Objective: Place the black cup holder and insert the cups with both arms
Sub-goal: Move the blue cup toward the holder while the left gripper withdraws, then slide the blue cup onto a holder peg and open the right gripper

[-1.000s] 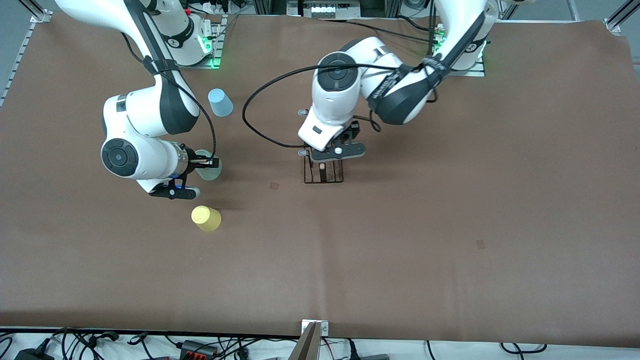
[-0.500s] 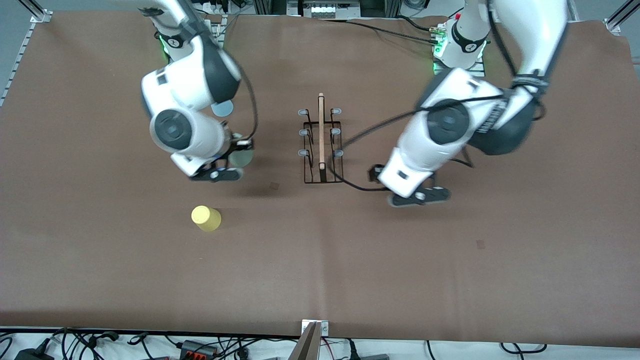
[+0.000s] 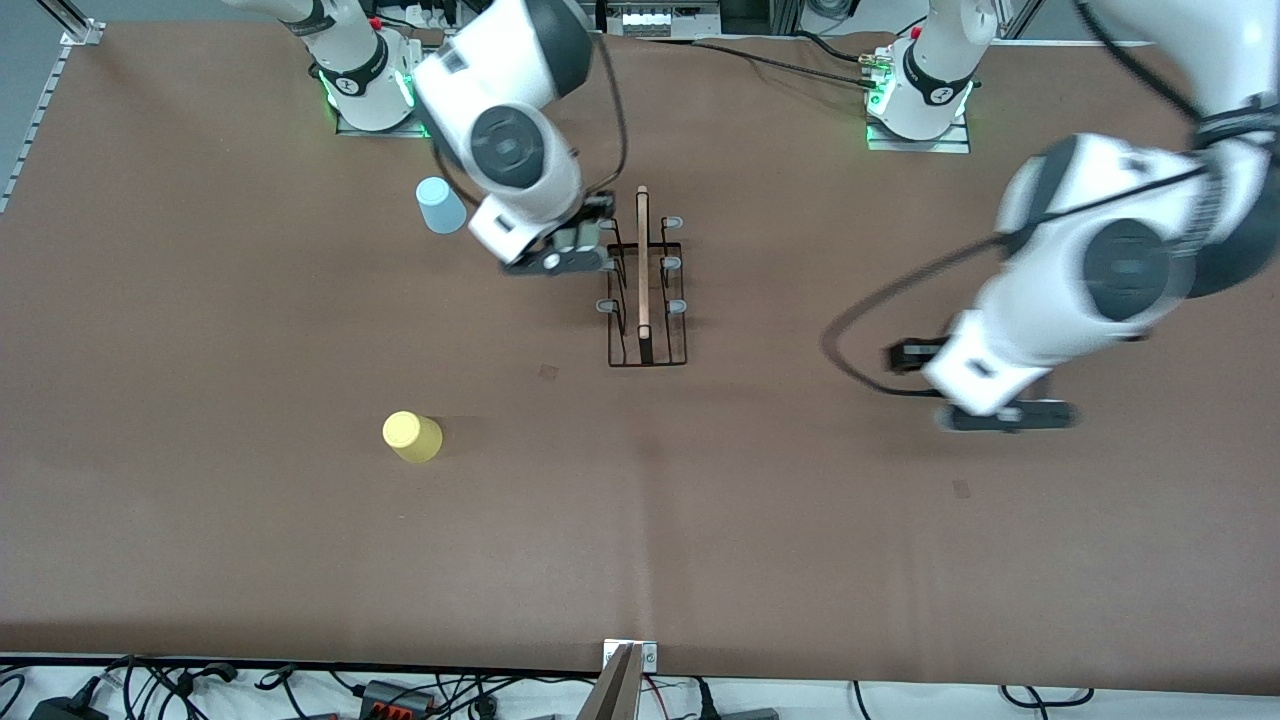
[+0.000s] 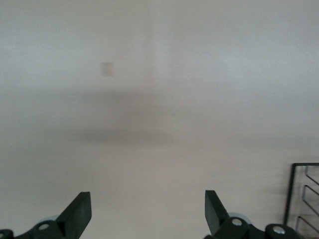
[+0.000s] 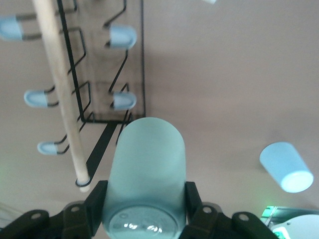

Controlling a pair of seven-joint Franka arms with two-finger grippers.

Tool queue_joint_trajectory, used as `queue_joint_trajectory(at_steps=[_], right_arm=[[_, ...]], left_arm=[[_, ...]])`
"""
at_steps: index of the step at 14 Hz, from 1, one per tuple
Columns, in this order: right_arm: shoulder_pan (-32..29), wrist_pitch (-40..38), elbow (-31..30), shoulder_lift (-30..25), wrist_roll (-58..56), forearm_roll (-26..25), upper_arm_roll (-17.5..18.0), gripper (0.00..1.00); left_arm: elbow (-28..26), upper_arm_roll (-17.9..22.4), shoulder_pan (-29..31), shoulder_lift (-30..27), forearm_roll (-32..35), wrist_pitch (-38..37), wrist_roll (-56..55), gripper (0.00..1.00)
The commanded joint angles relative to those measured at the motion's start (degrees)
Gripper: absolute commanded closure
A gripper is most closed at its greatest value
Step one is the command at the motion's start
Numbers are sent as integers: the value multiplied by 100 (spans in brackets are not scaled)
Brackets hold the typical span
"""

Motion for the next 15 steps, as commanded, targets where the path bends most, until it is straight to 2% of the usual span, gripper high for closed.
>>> queue_joint_trajectory(at_steps=[1,4,7,15], right_arm=[[92,84,11,202,53,70,-60,69],[215,85,-7,264,53,79,-59,69],[224,164,11,282,61,79,-51,69],[321,463,11,572,105,193,-51,69]], left_arm=[[-390,756,174,-761,-619,-3,1012,0],[-468,836,483,-1131,-489,-319,1068,0],[-1529,811,474,-1859,-488,-58,1041,0],[-1550,714,439,-1870,-436,-100,1041,0]])
